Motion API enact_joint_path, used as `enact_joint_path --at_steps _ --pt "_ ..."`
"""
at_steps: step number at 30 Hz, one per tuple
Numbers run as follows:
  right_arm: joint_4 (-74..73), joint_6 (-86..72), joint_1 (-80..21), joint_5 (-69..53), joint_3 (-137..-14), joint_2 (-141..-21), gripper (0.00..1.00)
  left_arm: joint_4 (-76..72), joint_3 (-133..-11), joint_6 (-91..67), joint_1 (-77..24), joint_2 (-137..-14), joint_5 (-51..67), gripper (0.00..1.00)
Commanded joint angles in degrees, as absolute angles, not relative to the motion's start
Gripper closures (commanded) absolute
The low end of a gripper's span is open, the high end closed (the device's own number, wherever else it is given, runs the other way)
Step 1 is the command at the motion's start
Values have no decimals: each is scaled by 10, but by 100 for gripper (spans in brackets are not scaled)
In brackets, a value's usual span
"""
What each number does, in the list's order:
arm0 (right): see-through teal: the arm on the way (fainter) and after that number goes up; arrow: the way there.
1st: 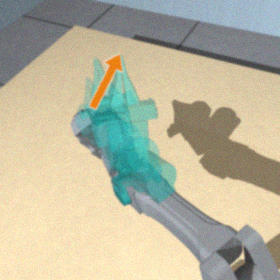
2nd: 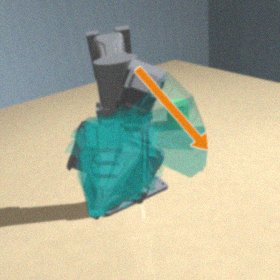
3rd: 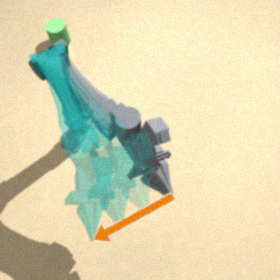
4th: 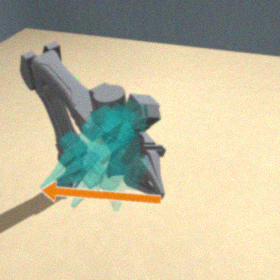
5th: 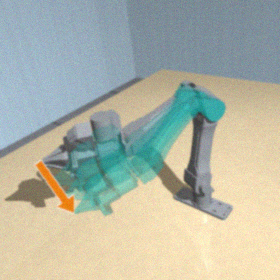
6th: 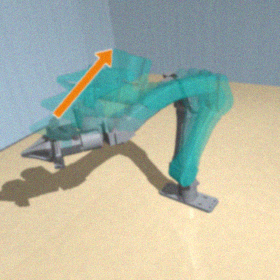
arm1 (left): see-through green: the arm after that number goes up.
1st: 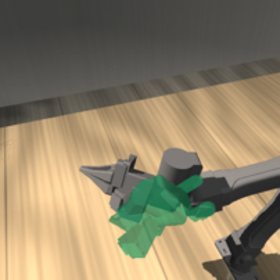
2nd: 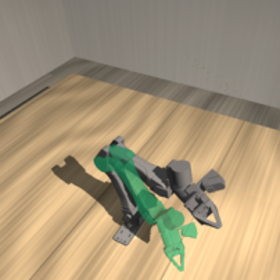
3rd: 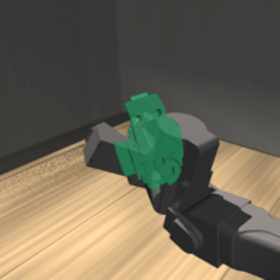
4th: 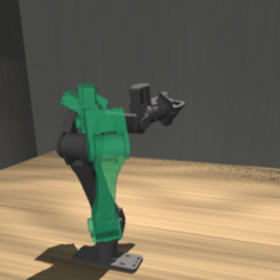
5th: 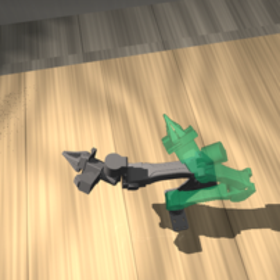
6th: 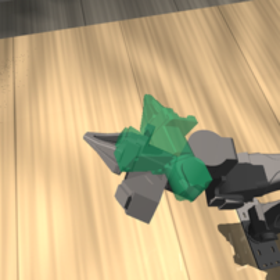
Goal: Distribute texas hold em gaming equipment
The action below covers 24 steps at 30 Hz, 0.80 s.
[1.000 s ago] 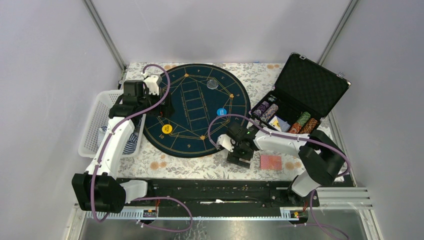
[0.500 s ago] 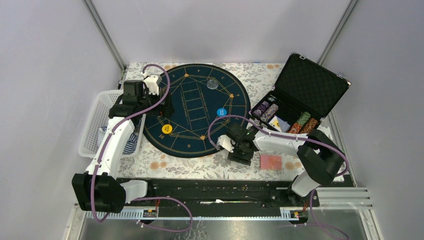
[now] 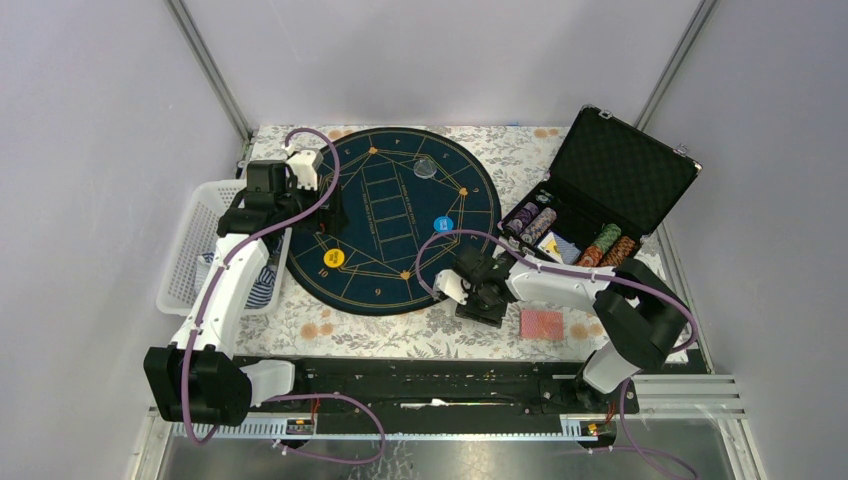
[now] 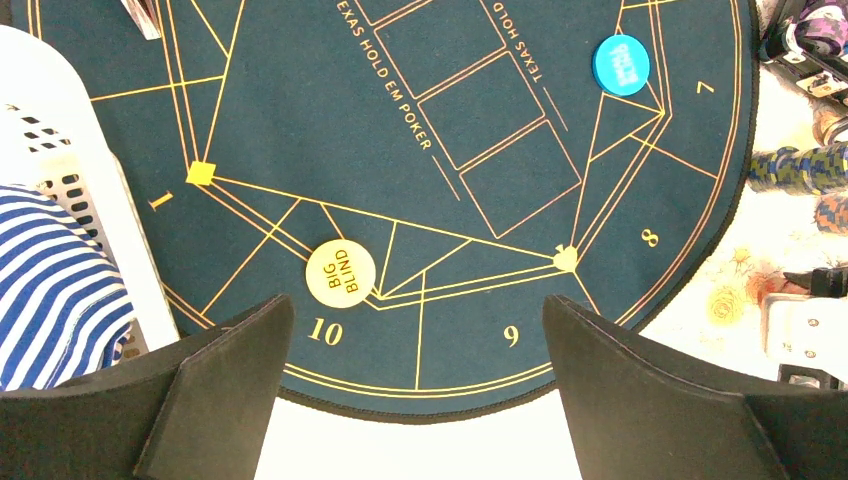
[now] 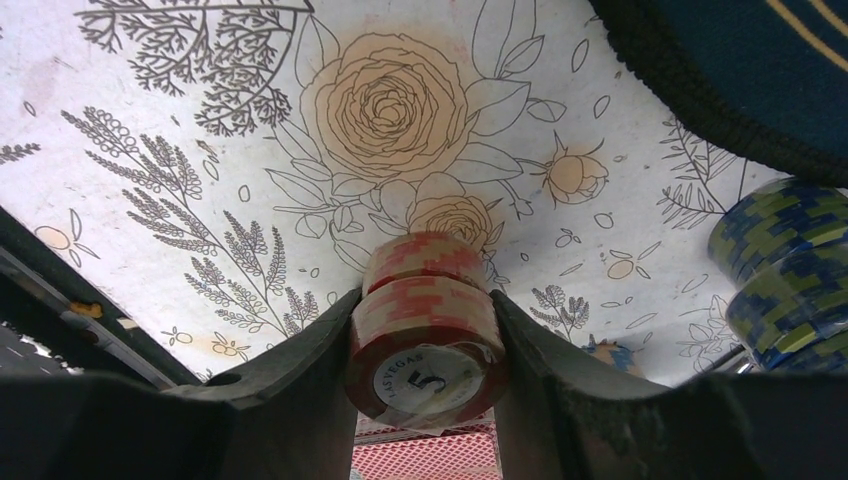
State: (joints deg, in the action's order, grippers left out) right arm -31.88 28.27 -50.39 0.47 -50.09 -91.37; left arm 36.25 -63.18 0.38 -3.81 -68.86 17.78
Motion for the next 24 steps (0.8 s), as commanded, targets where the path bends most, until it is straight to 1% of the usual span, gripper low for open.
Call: enact_joint_path --at_steps 1,7,11,15,17,24 --pt "-326 274 -509 -21 -526 -899 66 333 -630 1 -34 -685 184 1" --pt "-357 268 -509 -43 -578 -883 70 330 -631 1 -33 -685 186 1" --pt "-375 274 -507 -35 -630 -900 71 330 -634 -10 -26 -688 188 1" --pt "-395 288 -490 -37 -732 -953 71 331 -645 -32 -2 -696 206 1" --pt "-406 295 -479 -35 -796 -994 71 331 -650 -43 26 -699 215 1" --pt "-462 301 -449 -58 -1066 -1167 71 330 -653 -59 69 -698 233 1"
